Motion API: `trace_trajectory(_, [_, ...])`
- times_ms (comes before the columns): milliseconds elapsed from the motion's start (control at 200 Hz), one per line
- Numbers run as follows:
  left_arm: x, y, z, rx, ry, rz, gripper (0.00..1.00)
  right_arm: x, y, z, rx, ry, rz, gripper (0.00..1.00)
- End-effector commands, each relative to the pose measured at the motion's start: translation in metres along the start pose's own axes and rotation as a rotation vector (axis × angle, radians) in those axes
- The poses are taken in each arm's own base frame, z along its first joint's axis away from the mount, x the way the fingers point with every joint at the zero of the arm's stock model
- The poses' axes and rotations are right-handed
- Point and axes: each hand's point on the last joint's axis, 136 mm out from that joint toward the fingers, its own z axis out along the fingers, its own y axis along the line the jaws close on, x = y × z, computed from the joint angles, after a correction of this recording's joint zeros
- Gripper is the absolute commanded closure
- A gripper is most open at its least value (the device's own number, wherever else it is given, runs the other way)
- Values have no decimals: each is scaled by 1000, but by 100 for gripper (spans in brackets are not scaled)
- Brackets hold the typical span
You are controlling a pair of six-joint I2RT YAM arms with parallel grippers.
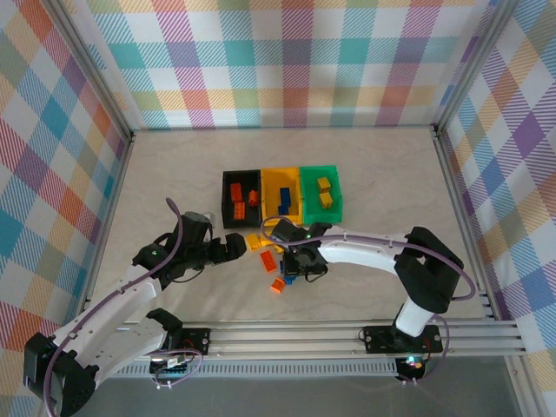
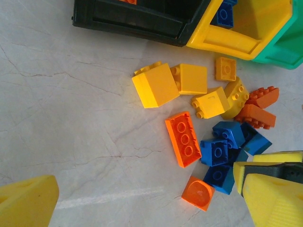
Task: Sort the legos into containers by color
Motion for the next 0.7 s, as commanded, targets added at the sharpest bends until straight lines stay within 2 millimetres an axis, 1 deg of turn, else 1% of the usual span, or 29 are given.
trace_trajectory(0, [-3, -3, 1, 32, -13, 0, 0, 31, -41, -4, 121, 74, -9, 48])
trace_trajectory(100, [-2, -3, 1, 31, -11, -1, 0, 37, -53, -14, 129, 64, 2, 45])
trace_trajectory(155, [-2, -3, 1, 32, -13, -2, 0, 37, -53, -19, 108, 47, 1, 42])
trace_trajectory(195, [-2, -3, 1, 32, -12, -3, 0, 36, -46, -21, 61, 39, -5, 37])
trace_trajectory(225, [-2, -3, 1, 32, -11, -3, 0, 34, -36, -20, 3, 30, -24, 33])
trace_trajectory(260, [-2, -3, 1, 31, -11, -4, 0, 32, -30, -20, -25, 24, -31, 29])
trace_trajectory(310, [-2, -3, 1, 28, -11, -3, 0, 30, -24, -18, -46, 22, -37, 26])
trace_trajectory(375, [-2, -3, 1, 26, -8, -4, 0, 26, -21, -14, -33, 23, -41, 25])
trace_trajectory(450, [-2, -2, 1, 24, -6, -3, 0, 20, -20, -8, -18, 12, -31, 26])
trace_trajectory(500, [-2, -2, 1, 24, -6, -4, 0, 17, -21, -3, -17, 19, -6, 28])
trace_trajectory(605, [-2, -3, 0, 26, -6, -4, 0, 15, -27, 6, -8, 31, 35, 38])
trace_trajectory(695, [-3, -4, 0, 27, -7, -1, 0, 15, -32, 9, 0, 34, 39, 44])
